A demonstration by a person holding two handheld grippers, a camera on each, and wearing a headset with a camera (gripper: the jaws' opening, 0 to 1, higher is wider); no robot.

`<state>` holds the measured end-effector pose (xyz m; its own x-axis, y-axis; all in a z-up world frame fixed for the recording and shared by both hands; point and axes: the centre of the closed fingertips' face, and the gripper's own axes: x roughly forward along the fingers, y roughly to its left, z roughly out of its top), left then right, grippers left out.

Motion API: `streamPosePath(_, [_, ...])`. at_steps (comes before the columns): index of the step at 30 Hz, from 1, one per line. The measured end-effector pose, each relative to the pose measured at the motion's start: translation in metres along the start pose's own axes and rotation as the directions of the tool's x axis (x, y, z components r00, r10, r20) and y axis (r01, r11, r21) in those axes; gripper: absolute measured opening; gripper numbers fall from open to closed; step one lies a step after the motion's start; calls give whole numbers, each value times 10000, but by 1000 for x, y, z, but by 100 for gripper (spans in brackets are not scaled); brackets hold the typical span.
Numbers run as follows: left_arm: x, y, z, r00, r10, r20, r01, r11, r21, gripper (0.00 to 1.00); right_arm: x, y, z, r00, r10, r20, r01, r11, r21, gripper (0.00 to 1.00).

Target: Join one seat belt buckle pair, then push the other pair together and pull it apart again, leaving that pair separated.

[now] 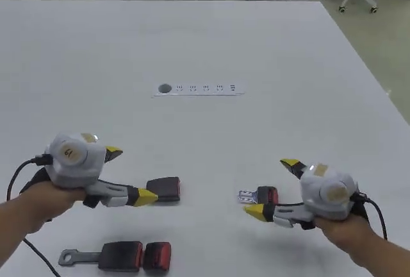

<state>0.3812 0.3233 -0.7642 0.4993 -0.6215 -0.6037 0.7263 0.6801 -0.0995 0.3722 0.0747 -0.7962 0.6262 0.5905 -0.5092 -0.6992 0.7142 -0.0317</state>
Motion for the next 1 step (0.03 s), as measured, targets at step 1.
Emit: streamPosePath(1, [-4, 0, -1, 9997, 191, 118, -189, 9997, -165, 95, -1, 1, 2, 9999, -108, 131, 106, 9999, 121, 93])
